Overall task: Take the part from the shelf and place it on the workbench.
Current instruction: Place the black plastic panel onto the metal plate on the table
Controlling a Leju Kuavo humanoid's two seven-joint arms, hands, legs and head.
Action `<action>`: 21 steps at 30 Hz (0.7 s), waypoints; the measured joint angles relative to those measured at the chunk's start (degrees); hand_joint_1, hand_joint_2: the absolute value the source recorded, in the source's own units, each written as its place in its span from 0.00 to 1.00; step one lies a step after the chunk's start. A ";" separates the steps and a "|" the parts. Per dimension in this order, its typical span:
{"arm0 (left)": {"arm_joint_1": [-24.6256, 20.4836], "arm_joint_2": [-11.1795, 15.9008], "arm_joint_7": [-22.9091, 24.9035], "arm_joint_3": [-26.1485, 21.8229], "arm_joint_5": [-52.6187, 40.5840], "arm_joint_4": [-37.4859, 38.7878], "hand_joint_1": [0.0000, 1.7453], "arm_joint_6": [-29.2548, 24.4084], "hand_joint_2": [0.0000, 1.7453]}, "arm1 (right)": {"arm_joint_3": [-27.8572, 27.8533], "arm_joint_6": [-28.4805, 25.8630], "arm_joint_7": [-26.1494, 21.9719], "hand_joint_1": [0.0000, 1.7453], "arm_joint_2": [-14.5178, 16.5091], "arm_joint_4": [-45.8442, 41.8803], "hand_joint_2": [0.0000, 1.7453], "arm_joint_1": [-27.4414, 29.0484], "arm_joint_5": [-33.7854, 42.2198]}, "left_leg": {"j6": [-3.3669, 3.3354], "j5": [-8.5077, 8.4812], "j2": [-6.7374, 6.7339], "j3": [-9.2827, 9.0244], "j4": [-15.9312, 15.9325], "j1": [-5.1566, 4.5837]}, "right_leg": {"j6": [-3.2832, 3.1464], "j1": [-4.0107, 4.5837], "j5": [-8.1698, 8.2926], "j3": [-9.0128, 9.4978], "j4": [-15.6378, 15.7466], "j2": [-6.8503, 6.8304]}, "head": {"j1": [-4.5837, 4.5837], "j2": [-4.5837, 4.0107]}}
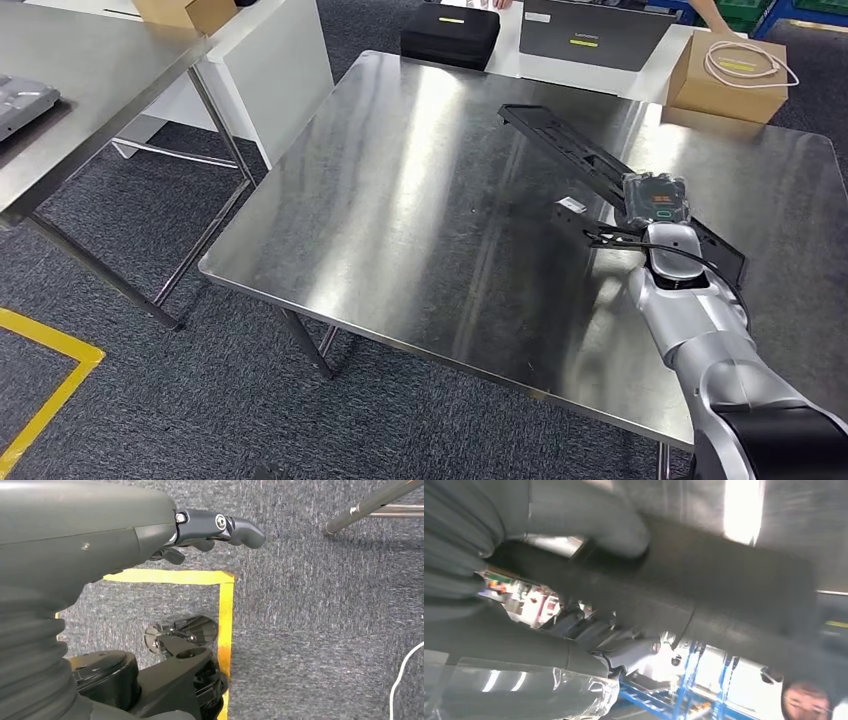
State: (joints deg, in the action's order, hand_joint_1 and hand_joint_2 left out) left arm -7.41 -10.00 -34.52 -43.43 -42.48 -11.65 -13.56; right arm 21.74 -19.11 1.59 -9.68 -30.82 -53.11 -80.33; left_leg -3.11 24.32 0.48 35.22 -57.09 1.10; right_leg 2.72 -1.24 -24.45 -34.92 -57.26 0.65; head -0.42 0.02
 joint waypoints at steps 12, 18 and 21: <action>-0.30 0.34 10.35 -0.11 0.02 0.00 0.00 4.94 0.00 | -2.36 0.95 -0.85 0.00 -1.21 6.21 0.00 -4.49 0.03 | 0.36 -1.61 -0.42 -2.48 3.67 0.58 | 0.34 0.26 -0.43 0.46 0.06 -0.10 | 0.13 0.00; -0.58 0.13 11.34 -0.10 -0.53 0.00 0.00 5.87 0.00 | -3.02 1.22 -1.36 0.00 -1.80 7.66 0.00 -4.76 0.26 | 0.90 -2.42 -0.69 -3.02 4.87 1.79 | 2.46 -1.54 -4.80 -4.37 -11.28 -0.37 | 0.29 0.00; -0.59 0.37 11.33 -0.10 -0.56 -0.11 0.00 6.39 0.00 | -3.27 1.11 -1.49 0.00 -1.79 7.98 0.00 -4.59 0.37 | 3.16 -1.80 -0.76 -2.08 3.27 3.31 | 5.70 -2.60 -1.01 1.38 -1.43 -0.61 | 0.63 0.00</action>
State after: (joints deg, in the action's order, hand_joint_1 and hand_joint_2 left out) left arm -8.01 -9.63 -23.19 -43.53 -43.04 -11.76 -7.17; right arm 18.46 -18.00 0.10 -11.47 -22.84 -57.70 -79.96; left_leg 0.05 22.52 -0.28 33.14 -53.83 4.41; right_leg 8.42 -3.83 -25.46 -33.54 -58.69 0.04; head 0.22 0.02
